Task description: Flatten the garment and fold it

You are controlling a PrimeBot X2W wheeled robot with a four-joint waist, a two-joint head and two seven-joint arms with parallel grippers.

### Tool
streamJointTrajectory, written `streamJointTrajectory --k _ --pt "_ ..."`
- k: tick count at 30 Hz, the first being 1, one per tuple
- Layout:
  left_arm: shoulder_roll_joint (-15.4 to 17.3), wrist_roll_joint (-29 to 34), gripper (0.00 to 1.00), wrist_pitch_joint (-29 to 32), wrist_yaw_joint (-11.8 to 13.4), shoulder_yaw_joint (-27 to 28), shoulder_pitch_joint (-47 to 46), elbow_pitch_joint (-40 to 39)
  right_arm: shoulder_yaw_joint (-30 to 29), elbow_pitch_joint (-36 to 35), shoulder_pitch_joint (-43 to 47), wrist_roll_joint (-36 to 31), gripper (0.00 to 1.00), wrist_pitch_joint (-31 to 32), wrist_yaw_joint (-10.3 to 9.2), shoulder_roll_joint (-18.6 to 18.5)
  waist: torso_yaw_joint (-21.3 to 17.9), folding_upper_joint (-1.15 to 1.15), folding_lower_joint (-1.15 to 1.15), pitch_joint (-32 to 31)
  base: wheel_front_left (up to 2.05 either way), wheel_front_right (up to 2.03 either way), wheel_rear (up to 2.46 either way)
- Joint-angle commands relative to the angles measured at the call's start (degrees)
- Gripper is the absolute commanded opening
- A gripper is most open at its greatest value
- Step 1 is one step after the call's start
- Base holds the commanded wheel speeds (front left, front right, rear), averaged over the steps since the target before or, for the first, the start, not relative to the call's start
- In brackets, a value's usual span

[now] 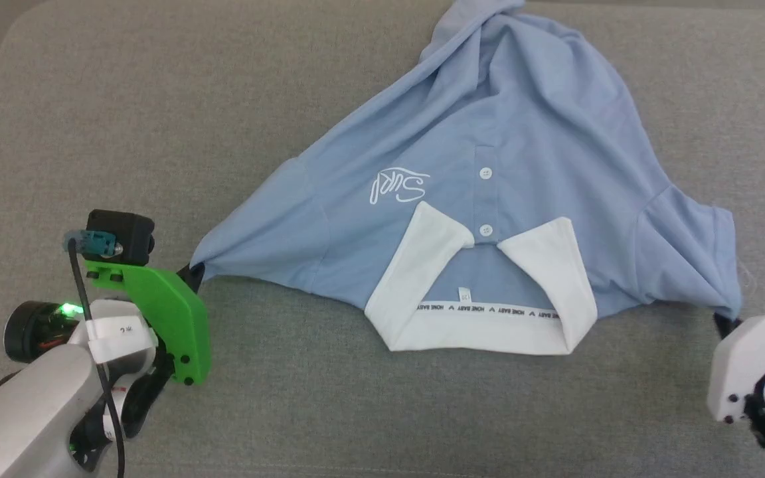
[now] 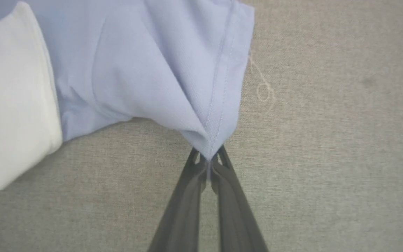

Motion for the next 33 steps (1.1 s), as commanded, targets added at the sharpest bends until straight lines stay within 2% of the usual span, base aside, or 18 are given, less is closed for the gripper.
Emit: streamJointTrajectory --k 1,7,14,18,25,30,33 --pt "0.2 -0.1 0.00 -0.6 -0.3 0.5 0.6 0.1 0.1 -1.2 0.4 0.9 0.00 -0.6 -0.09 -1.5 -1.0 0.00 0.00 -2.3 0.00 0.00 0.00" --pt "1.5 -1.2 0.00 -2.3 -1.4 2.7 0.4 -1.6 0.5 -5.0 -1.7 6.3 0.00 -2.1 -0.09 -9.2 -2.2 0.00 0.00 -6.0 0.00 0.00 0.00" --pt "4.7 -1.9 0.00 -3.0 -2.5 7.0 -3.1 -5.8 0.8 -7.6 -8.0 14.1 0.00 -3.5 -0.09 -18.4 -2.9 0.00 0.00 -9.3 0.00 0.00 0.00" --pt "7.0 -1.2 0.00 -3.1 -3.5 9.6 -6.8 -8.2 0.5 -8.1 -14.0 20.1 0.00 -3.5 -0.09 -21.7 -3.3 0.00 0.00 -10.7 0.00 0.00 0.00" --pt "8.7 -2.4 0.00 -3.8 -4.8 16.5 -15.5 -11.5 0.1 -7.1 -25.0 26.9 0.00 -3.6 -0.09 -26.8 -3.7 0.00 0.00 -11.7 0.00 0.00 0.00" --pt "9.8 -2.9 0.00 -3.3 -6.3 20.5 -23.0 -10.7 1.5 -4.9 -33.4 30.6 0.00 -2.2 -0.09 -29.6 -4.1 0.00 0.00 -10.4 0.00 0.00 0.00" --pt "10.5 -2.5 0.00 -1.9 -8.3 21.0 -27.9 -8.9 3.1 -3.0 -38.9 32.6 0.00 -1.9 -0.09 -31.2 -4.3 0.00 0.00 -8.5 0.00 0.00 0.00"
